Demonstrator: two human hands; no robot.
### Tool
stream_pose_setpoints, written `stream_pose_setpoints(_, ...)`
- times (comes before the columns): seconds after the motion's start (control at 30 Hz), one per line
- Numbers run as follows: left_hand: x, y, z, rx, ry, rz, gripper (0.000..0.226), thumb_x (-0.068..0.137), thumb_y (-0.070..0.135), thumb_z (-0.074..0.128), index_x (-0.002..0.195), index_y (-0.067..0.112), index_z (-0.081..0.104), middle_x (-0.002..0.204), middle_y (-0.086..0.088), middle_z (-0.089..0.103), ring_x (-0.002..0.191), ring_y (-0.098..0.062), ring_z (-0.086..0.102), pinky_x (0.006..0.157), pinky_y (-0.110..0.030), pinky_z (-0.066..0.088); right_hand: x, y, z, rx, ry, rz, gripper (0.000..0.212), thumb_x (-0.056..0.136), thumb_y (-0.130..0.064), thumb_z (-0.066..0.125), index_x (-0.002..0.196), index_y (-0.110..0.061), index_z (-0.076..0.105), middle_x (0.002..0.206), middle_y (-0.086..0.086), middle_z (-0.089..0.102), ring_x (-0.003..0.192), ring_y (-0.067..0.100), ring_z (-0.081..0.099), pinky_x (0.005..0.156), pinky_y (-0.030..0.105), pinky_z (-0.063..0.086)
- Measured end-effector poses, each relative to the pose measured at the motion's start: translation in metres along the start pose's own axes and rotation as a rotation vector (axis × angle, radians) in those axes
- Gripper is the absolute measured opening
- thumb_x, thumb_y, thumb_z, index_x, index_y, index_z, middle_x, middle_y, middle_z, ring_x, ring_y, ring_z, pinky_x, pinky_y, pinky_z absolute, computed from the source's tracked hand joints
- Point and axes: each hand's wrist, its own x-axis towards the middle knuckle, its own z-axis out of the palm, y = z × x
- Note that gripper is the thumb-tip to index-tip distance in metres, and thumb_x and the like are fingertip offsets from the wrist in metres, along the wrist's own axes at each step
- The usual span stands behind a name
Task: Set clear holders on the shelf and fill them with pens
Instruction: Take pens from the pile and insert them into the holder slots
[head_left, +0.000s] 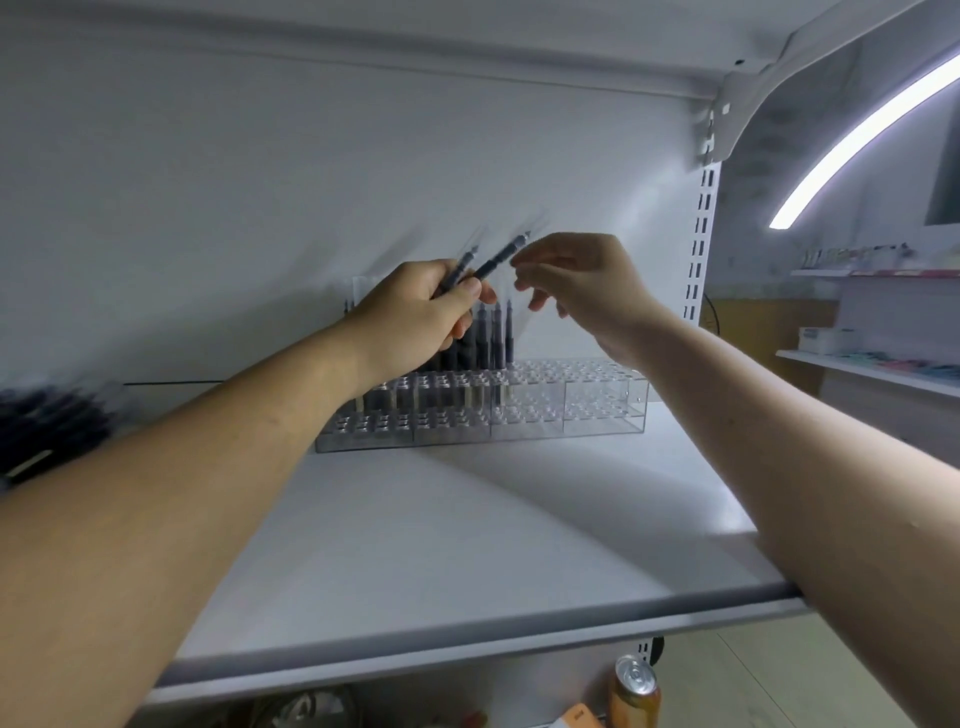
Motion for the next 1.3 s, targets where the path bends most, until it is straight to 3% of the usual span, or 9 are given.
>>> stream_pose_setpoints(0.13,0.001,0.000,0.000,0.011,0.014,-0.018,0.028,0.113,0.027,0.044,0.115,0.013,0.068,0.076,-0.001,0.051,0.059,-0.006,0.048,0.045,-0.008,0.036,-0.004,-0.005,0.003,0.278,-0.146,0.095,0.007,0.089,0.002,0.074,0.089,-0.005,0.074,0.087,0.019,0.073,0.075,0.025,0.066,0.061,0.033,0.042)
stream_pose_setpoints(0.2,0.001,-0.001,0.000,0.017,0.009,-0.020,0.028,0.113,0.028,0.044,0.113,0.014,0.068,0.074,0.001,0.053,0.055,-0.004,0.047,0.045,-0.009,0.036,-0.005,-0.005,0.005,0.321,-0.215,0.113,0.006,0.092,-0.002,0.074,0.087,-0.006,0.073,0.093,0.027,0.071,0.077,0.025,0.064,0.064,0.033,0.043)
stream_pose_setpoints(0.3,0.002,-0.002,0.000,0.017,-0.004,-0.023,0.028,0.113,0.028,0.044,0.114,0.011,0.066,0.075,-0.001,0.056,0.049,0.001,0.048,0.045,-0.009,0.036,-0.007,-0.004,0.007,0.358,-0.256,0.112,0.008,0.097,-0.011,0.072,0.092,-0.006,0.070,0.093,0.017,0.073,0.078,0.022,0.063,0.065,0.031,0.044)
stream_pose_setpoints(0.43,0.002,-0.003,0.001,-0.005,-0.025,-0.021,0.025,0.112,0.030,0.046,0.111,0.016,0.067,0.083,-0.004,0.063,0.052,0.001,0.052,0.046,-0.009,0.038,-0.008,-0.005,0.008,0.375,-0.215,0.115,0.013,0.100,-0.014,0.069,0.091,-0.006,0.072,0.094,0.013,0.073,0.080,0.022,0.067,0.065,0.029,0.048)
stream_pose_setpoints(0.63,0.005,-0.008,-0.001,0.028,0.017,-0.007,0.022,0.108,0.037,0.055,0.107,0.025,0.073,0.080,0.009,0.067,0.062,-0.005,0.051,0.055,-0.026,0.038,0.001,-0.004,0.002,0.461,0.013,0.115,0.016,0.105,-0.010,0.056,0.094,-0.003,0.066,0.086,0.012,0.075,0.079,0.029,0.074,0.061,0.028,0.052)
stream_pose_setpoints(0.77,0.004,-0.008,-0.002,0.054,0.030,0.008,0.022,0.106,0.040,0.057,0.102,0.025,0.071,0.082,0.008,0.069,0.060,-0.003,0.051,0.062,-0.029,0.040,0.007,0.004,-0.004,0.209,0.152,0.048,0.010,0.106,-0.012,0.055,0.100,-0.010,0.063,0.084,0.006,0.077,0.074,0.025,0.076,0.060,0.030,0.053)
stream_pose_setpoints(0.93,0.001,-0.005,-0.003,0.078,0.013,0.040,0.027,0.111,0.033,0.045,0.110,0.021,0.069,0.090,0.001,0.068,0.067,-0.009,0.052,0.070,-0.033,0.042,0.004,0.016,-0.002,-0.225,0.087,-0.014,0.004,0.103,-0.014,0.058,0.104,-0.013,0.062,0.083,0.004,0.076,0.068,0.017,0.077,0.069,0.041,0.059)
stream_pose_setpoints(1.13,-0.001,-0.004,-0.002,0.217,-0.005,0.088,0.028,0.112,0.025,0.038,0.111,0.021,0.066,0.094,-0.003,0.067,0.073,-0.014,0.053,0.073,-0.034,0.044,-0.002,0.018,0.004,-0.303,-0.055,0.005,0.006,0.104,-0.014,0.057,0.102,-0.015,0.062,0.083,0.001,0.077,0.068,0.014,0.077,0.078,0.055,0.062)
stream_pose_setpoints(1.3,-0.002,-0.002,-0.002,0.260,0.003,0.111,0.027,0.112,0.023,0.039,0.109,0.023,0.065,0.078,0.005,0.060,0.063,-0.004,0.050,0.063,-0.024,0.041,-0.002,0.023,0.008,-0.344,-0.098,0.023,0.006,0.103,-0.016,0.059,0.099,-0.021,0.061,0.079,0.000,0.078,0.070,0.018,0.077,0.078,0.060,0.061)
